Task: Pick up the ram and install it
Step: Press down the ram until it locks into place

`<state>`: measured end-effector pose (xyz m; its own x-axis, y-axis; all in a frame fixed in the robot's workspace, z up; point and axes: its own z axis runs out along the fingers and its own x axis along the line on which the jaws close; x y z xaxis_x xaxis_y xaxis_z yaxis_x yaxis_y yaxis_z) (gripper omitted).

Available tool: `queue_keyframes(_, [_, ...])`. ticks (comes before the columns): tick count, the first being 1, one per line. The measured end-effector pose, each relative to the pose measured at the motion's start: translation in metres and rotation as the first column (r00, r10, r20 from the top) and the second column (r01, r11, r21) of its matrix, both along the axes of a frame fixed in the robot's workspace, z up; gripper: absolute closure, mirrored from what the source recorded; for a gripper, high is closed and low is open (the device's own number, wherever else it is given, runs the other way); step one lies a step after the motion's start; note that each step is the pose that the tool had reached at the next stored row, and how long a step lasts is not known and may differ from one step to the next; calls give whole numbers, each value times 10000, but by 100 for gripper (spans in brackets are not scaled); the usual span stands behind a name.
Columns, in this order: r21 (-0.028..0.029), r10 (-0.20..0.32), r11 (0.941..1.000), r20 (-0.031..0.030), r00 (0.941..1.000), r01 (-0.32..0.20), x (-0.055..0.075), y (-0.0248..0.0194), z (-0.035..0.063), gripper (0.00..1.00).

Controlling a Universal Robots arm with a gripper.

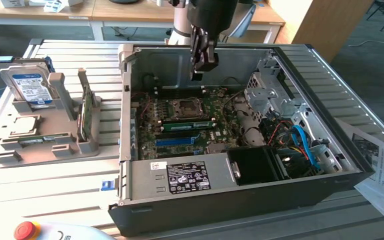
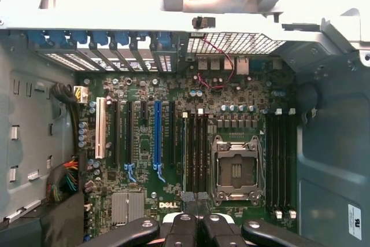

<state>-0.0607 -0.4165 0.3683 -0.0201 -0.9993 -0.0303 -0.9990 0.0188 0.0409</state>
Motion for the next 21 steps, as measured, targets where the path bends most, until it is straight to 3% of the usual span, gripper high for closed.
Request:
queue_keyframes(6, [1,-748,9972,1,9972,748,0,0,0,90])
queue_keyframes(11, [1,-1511,9885,1,9885,1511,0,0,0,90])
queue_keyframes(15, [0,-2121,9773,0,9773,2121,0,0,0,90])
queue_keyframes(21, [1,-3034,9529,1,9529,3034,0,0,0,90])
